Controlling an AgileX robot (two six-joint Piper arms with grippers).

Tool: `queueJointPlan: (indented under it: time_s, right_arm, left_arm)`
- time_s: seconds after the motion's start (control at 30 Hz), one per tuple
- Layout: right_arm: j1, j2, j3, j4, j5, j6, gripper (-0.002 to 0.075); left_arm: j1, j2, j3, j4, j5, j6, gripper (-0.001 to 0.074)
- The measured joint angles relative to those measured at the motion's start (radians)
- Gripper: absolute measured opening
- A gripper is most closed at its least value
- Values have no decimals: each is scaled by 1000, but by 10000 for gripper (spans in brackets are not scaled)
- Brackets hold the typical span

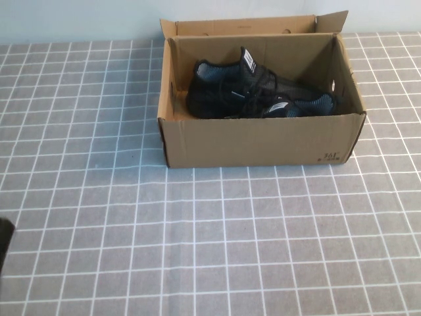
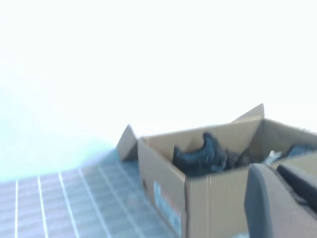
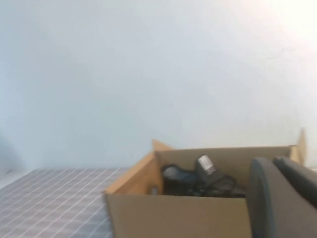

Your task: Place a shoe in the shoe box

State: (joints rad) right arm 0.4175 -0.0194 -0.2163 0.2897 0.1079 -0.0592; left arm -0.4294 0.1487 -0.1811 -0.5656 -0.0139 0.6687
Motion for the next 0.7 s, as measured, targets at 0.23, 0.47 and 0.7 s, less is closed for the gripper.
queueJointPlan:
  time_s: [0.23, 0.47, 0.7]
  right_arm:
    - [0, 2, 207, 15, -241, 0, -16]
    - [0, 2, 242, 6, -330, -42, -16]
    - [0, 2, 242, 6, -309, -48, -16]
  left_arm:
    - [0, -33, 175, -4, -51, 0, -1]
    - [0, -34, 206, -6, -4, 0, -1]
    - [0, -34, 206, -6, 66, 0, -1]
